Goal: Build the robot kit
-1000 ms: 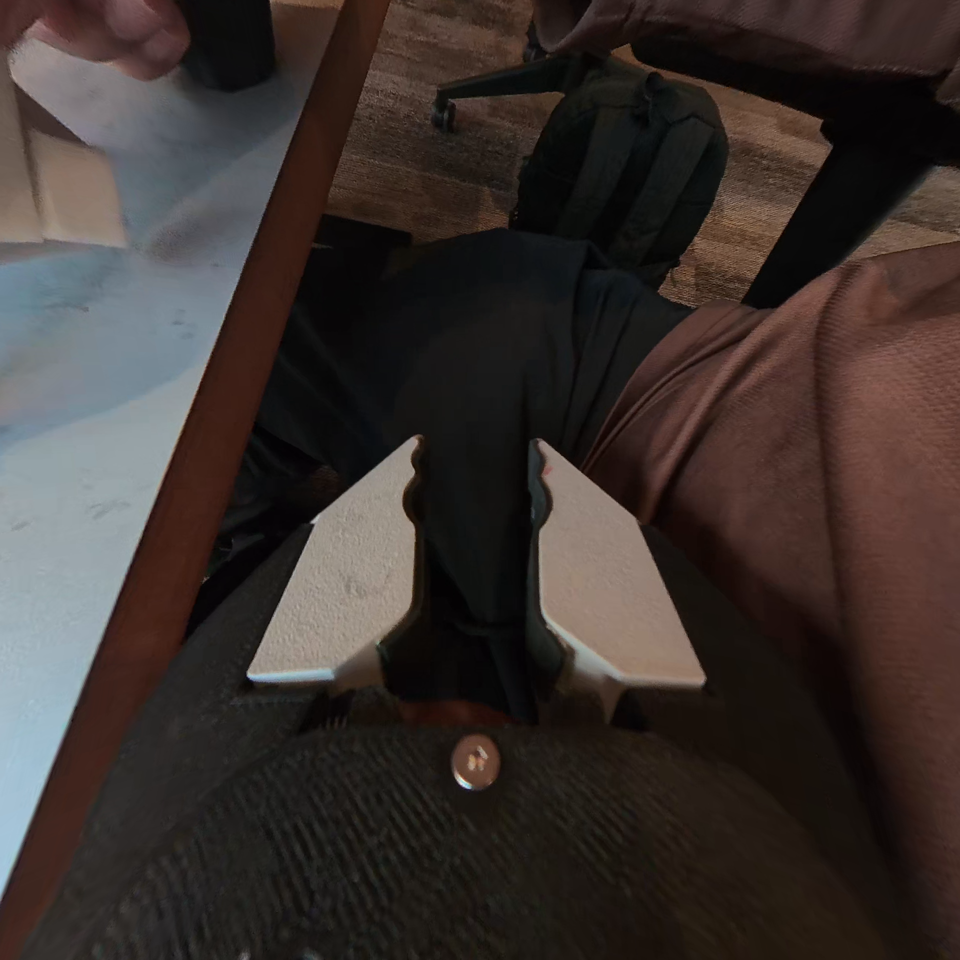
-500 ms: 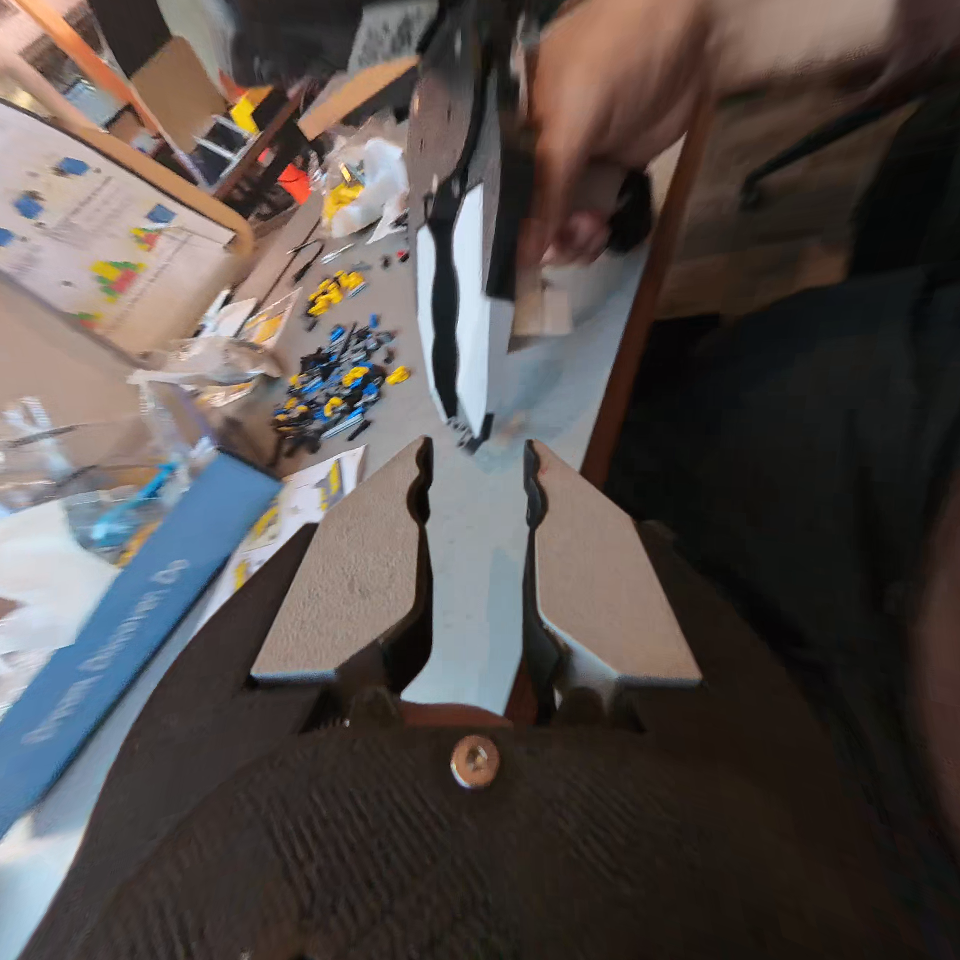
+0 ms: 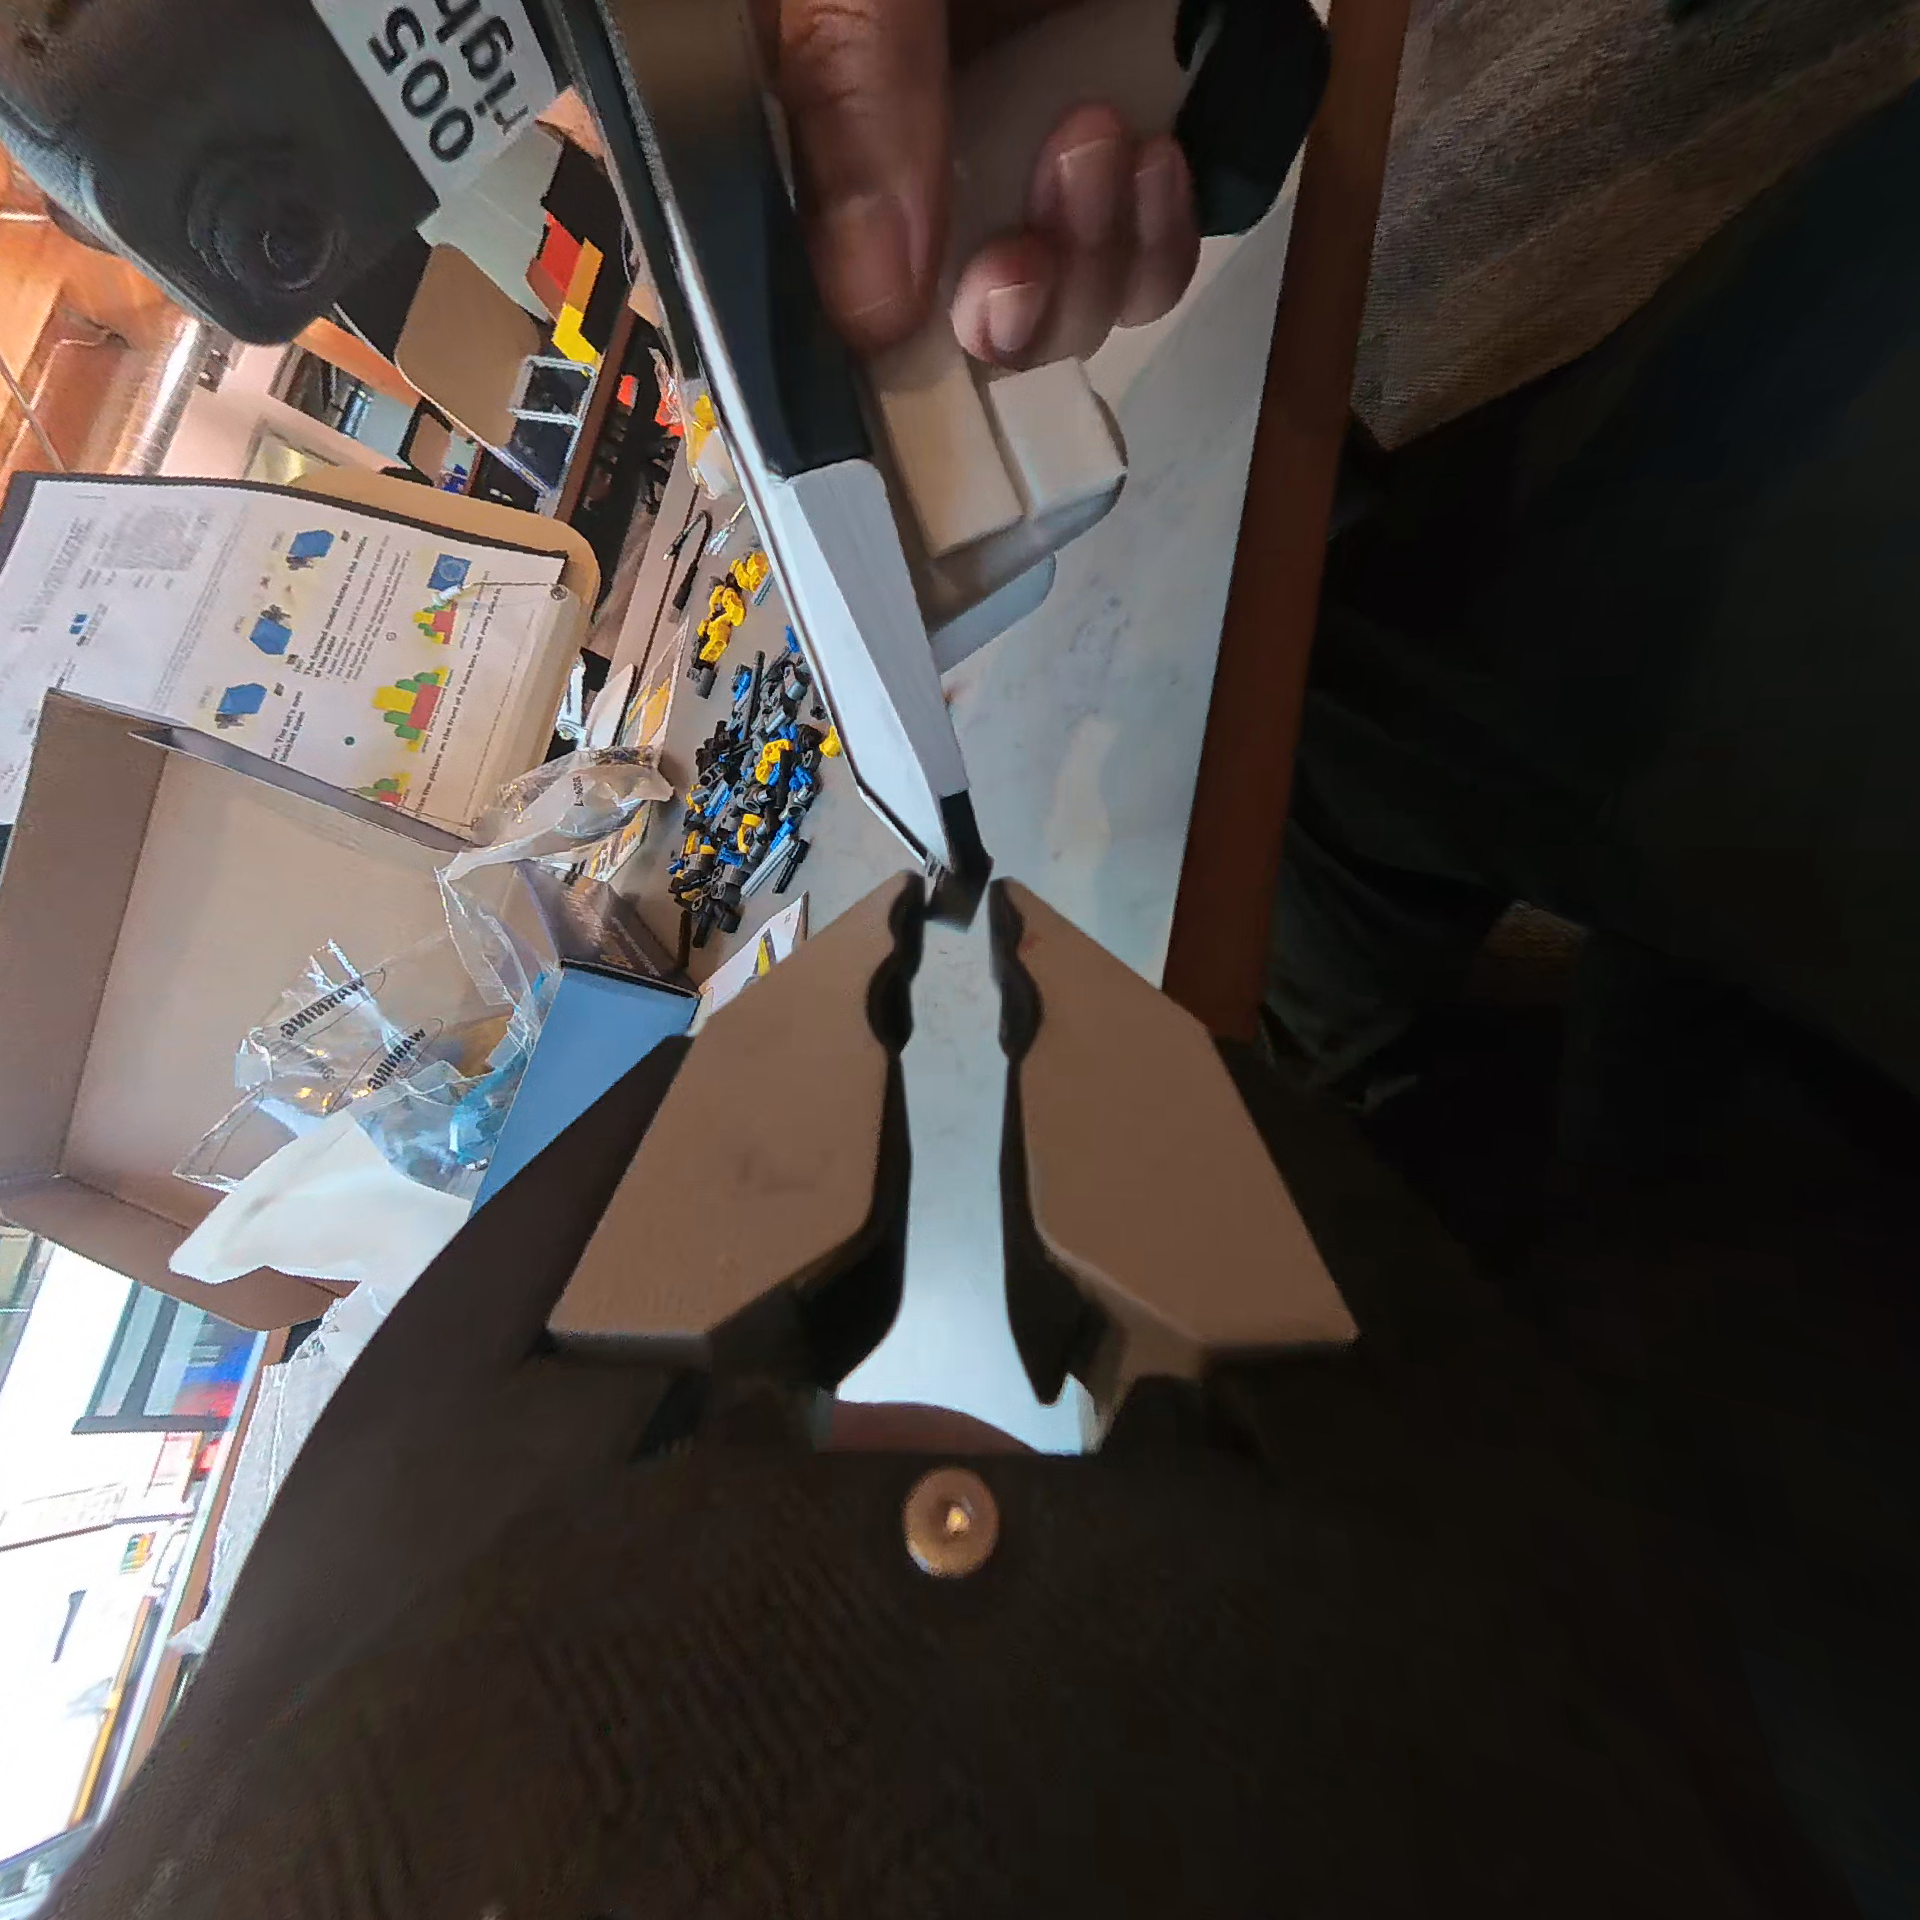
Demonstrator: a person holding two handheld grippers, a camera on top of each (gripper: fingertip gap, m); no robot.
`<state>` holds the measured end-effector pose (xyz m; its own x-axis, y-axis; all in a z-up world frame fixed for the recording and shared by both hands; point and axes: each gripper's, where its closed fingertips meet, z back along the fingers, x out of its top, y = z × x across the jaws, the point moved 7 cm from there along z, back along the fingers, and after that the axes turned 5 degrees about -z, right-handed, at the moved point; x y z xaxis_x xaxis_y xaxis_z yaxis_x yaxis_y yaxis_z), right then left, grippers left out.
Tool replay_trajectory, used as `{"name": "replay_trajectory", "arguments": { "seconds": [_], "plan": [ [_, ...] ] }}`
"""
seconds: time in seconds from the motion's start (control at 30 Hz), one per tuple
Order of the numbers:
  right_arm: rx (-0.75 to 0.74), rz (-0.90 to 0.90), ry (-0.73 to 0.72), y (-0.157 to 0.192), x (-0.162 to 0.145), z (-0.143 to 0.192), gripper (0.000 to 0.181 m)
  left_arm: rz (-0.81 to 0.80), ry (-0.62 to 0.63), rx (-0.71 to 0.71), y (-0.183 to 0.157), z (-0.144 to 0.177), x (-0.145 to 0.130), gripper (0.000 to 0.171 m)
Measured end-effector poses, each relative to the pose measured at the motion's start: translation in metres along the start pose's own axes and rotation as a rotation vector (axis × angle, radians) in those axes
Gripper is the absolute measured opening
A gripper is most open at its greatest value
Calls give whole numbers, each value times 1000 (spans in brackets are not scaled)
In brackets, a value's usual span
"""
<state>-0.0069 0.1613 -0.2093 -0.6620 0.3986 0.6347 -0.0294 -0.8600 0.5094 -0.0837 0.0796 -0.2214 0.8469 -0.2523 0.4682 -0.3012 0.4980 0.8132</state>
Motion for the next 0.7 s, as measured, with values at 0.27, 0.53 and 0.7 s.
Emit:
{"name": "replay_trajectory", "arguments": {
  "seconds": [0.27, 0.53, 0.7],
  "plan": [
    [-117, 204, -65, 7, 10, 9, 36, 284, -58, 16, 19, -1, -9, 5],
    [-453, 683, -126, 33, 25, 21, 29, 1216, -272, -295, 43, 3, -28, 5],
    [-568, 871, -38, 38, 19, 9, 13, 1459, -307, -416, 38, 1, -29, 5]
  ]
}}
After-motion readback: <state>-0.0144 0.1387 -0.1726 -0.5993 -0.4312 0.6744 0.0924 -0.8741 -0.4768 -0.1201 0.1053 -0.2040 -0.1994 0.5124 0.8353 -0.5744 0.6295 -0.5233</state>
